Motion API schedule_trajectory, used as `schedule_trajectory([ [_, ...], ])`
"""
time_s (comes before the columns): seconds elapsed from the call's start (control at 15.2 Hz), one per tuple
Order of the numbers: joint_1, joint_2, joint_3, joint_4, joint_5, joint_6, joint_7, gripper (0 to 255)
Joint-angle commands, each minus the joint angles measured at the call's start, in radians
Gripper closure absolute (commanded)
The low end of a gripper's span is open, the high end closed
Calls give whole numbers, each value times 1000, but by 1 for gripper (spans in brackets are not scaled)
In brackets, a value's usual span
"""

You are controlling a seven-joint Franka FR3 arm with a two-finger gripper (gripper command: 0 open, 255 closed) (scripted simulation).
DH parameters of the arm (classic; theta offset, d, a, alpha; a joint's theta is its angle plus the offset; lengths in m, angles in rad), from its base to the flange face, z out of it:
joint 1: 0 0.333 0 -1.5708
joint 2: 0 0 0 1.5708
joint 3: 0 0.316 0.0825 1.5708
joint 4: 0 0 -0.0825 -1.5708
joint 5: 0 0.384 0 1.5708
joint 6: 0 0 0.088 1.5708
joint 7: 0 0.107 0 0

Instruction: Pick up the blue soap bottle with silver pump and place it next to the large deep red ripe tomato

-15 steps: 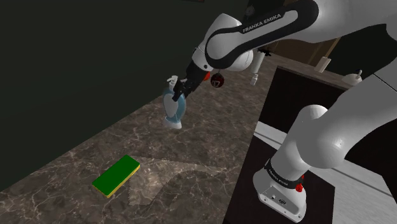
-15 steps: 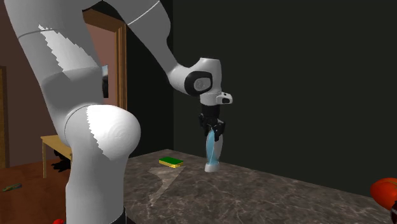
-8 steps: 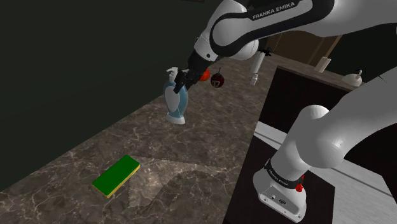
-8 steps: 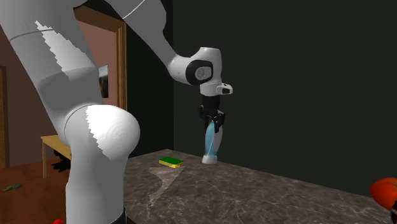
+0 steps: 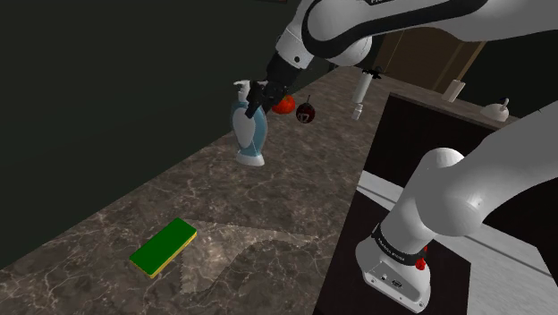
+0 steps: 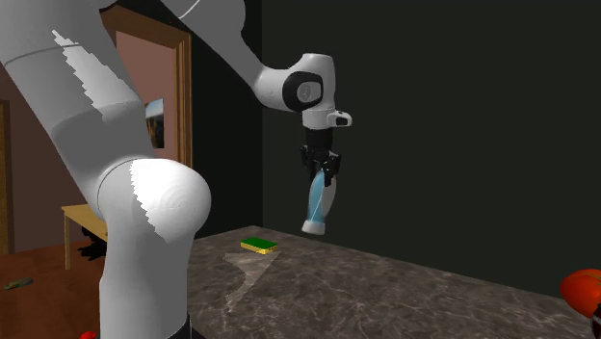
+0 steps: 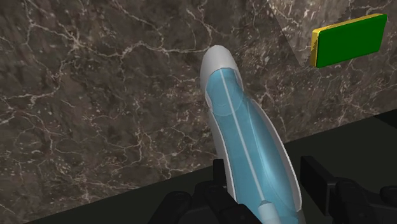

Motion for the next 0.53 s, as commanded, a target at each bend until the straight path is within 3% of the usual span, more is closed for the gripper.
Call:
schedule_trajectory([
  [0.0,-3,-8,0,20,-7,-27,8,255],
  [0.46,-11,-31,1,95,-27,-124,35,255],
])
